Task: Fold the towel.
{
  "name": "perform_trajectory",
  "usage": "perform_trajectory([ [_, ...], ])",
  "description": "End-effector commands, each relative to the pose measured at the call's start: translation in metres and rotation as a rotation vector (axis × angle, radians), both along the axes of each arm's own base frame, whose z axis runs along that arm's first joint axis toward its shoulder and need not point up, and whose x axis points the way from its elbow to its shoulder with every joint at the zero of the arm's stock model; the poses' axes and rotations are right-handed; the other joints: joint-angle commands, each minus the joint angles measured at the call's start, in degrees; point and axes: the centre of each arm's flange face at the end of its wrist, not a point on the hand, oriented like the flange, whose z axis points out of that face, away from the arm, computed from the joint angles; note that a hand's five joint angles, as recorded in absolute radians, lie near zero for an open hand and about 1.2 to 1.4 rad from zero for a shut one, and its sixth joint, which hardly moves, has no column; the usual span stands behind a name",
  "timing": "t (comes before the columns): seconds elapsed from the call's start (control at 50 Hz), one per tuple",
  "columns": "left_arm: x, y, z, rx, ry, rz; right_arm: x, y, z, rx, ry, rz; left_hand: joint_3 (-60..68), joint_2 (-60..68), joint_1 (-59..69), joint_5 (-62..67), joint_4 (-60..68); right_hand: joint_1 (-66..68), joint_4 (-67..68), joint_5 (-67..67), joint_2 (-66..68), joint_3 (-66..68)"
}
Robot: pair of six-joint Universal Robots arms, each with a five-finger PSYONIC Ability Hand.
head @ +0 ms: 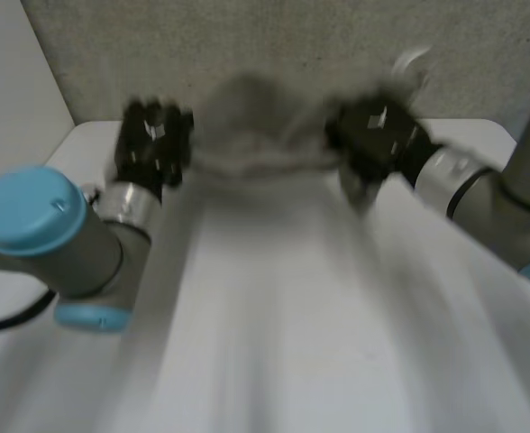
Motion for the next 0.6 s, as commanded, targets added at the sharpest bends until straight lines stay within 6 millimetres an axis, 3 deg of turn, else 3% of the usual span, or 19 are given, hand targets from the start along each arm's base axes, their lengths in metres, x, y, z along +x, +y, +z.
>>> perform_trajectory([
  [0.02,0.011,0.031,-0.077,0.287,-0.141,-0.013,-0.004,0.018,-0.088,0.241,0.263,0.049,10.5,10.3,14.4,13.1,10.2,5.5,3.6,4.2,3.4,3.3],
  [0.06,0.010,0.052,-0.090,0.362,-0.188,-0.044,-0.010,0.022,-0.109,0.307,0.317,0.037,10.5,10.3,14.4,13.1,10.2,5.5,3.6,4.2,3.4,3.3],
  [0.14,0.010,0.066,-0.092,0.403,-0.217,-0.063,-0.014,0.024,-0.114,0.330,0.328,0.014,10.5,10.3,14.4,13.1,10.2,5.5,3.6,4.2,3.4,3.3],
  [0.28,0.016,0.089,-0.070,0.416,-0.233,-0.087,-0.023,0.040,-0.083,0.300,0.300,-0.012,10.5,10.3,14.4,13.1,10.2,5.5,3.6,4.2,3.4,3.3],
  [0.34,0.017,0.094,-0.068,0.425,-0.244,-0.093,-0.025,0.045,-0.080,0.301,0.300,-0.012,10.5,10.3,14.4,13.1,10.2,5.5,3.6,4.2,3.4,3.3],
  [0.36,0.018,0.099,-0.067,0.441,-0.257,-0.101,-0.027,0.050,-0.077,0.304,0.301,-0.012,0.4,0.2,4.3,2.9,0.1,5.5,3.6,4.2,3.4,3.3],
  [0.38,0.020,0.104,-0.066,0.462,-0.272,-0.103,-0.029,0.056,-0.073,0.308,0.308,-0.011,-16.7,-16.9,-12.8,-14.2,-17.0,-11.8,-13.6,-13.0,-13.8,-13.9],
  [0.4,0.020,0.104,-0.066,0.462,-0.272,-0.103,-0.029,0.056,-0.073,0.309,0.308,-0.011,-16.9,-17.1,-13.0,-14.3,-17.2,-12.0,-13.8,-13.2,-14.0,-14.1],
  [0.42,0.022,0.109,-0.064,0.483,-0.285,-0.109,-0.031,0.063,-0.069,0.317,0.314,0.000,-36.9,-37.1,-33.0,-34.3,-37.2,-37.9,-39.8,-39.2,-40.0,-40.1],
  [0.44,0.023,0.111,-0.061,0.497,-0.295,-0.111,-0.033,0.069,-0.064,0.319,0.311,0.007,-45.9,-46.1,-42.0,-43.3,-46.2,-51.0,-52.9,-52.3,-53.1,-53.2],
  [0.5,0.024,0.112,-0.056,0.496,-0.295,-0.111,-0.039,0.069,-0.051,0.290,0.289,-0.014,-46.8,-47.0,-42.9,-44.3,-47.1,-54.5,-56.4,-55.7,-56.5,-56.6],
  [0.56,0.024,0.109,-0.042,0.463,-0.272,-0.105,-0.043,0.066,-0.044,0.271,0.274,-0.033,-47.7,-47.9,-43.8,-45.1,-48.0,-56.7,-58.6,-58.0,-58.8,-58.8],
  [0.6,0.021,0.100,-0.026,0.412,-0.237,-0.108,-0.052,0.057,-0.028,0.205,0.243,-0.071,-47.7,-47.9,-43.8,-45.1,-48.0,-59.7,-61.6,-61.0,-61.8,-61.9],
])
